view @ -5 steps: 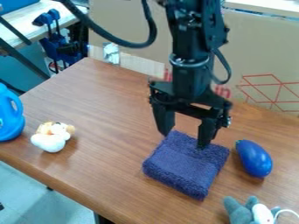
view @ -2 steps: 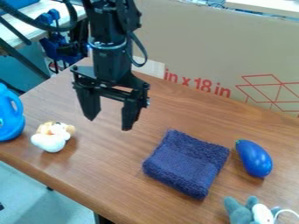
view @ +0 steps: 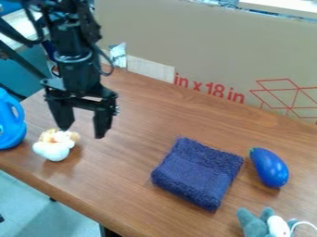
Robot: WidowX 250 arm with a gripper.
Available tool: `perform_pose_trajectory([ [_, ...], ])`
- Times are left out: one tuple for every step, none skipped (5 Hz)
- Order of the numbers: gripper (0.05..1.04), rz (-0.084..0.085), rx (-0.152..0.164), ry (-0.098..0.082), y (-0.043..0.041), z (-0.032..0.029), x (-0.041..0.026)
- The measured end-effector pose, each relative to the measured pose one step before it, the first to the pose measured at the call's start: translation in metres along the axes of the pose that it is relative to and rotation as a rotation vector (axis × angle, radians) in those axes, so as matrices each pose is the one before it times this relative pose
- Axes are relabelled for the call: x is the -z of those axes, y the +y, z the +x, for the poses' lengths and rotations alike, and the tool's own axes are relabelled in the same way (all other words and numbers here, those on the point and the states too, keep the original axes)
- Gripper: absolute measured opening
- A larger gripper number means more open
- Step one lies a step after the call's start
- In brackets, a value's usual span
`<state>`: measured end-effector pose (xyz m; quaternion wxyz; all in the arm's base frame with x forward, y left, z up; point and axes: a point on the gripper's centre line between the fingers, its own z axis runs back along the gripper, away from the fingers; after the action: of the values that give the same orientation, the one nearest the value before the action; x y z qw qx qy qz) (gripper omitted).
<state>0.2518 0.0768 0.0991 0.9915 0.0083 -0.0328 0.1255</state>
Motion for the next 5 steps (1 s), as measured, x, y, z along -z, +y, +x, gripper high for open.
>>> perform_pose_trajectory([
  [1.005,0.0031,0.0202,0.0208,0.02292,-0.00520,0.00589],
  [1.005,-0.0058,-0.0243,0.0288,0.01287,-0.00247,0.01658],
  [1.005,-0.0107,-0.0308,0.0308,0.00567,-0.00199,0.00960],
  [1.005,0.0096,-0.0209,0.0218,0.00252,0.00000,0.00656],
  [1.005,-0.0027,-0.0149,0.0167,0.00152,0.00818,0.01335],
])
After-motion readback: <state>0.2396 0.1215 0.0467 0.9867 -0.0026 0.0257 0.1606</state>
